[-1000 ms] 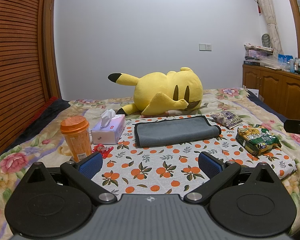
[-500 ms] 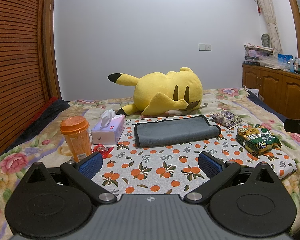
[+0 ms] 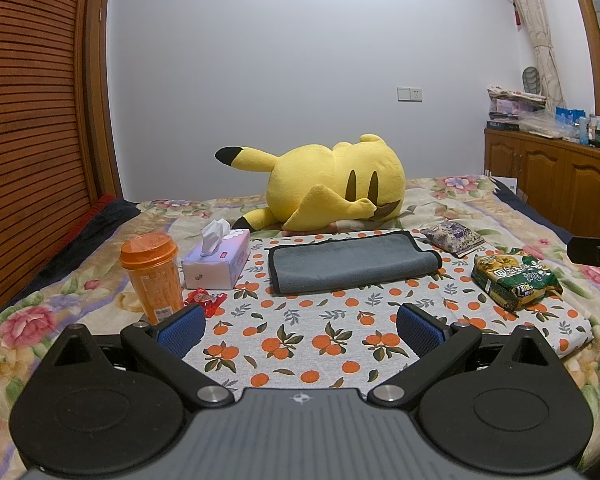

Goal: Fold towel

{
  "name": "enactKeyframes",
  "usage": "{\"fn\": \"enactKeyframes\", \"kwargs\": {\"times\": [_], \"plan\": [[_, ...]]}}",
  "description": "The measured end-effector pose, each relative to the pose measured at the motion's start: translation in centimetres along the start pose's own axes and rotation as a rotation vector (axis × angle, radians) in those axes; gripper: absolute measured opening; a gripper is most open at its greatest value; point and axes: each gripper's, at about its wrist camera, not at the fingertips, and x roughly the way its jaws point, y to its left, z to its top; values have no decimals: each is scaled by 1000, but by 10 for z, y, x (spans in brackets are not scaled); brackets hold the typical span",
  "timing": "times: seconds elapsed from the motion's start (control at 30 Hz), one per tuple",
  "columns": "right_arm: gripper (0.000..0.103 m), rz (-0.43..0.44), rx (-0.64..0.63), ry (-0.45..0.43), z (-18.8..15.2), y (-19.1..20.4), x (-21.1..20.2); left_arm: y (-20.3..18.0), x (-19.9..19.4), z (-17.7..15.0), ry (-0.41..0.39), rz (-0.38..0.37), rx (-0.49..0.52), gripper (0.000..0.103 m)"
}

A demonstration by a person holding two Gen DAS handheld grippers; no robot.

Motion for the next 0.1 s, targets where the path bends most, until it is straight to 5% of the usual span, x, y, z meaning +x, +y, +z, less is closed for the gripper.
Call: {"fn": "enactKeyframes", "kwargs": {"times": [0.1], "plan": [[103, 0, 1, 0, 0, 0, 0, 0, 0, 0, 0, 0, 1, 103]]}}
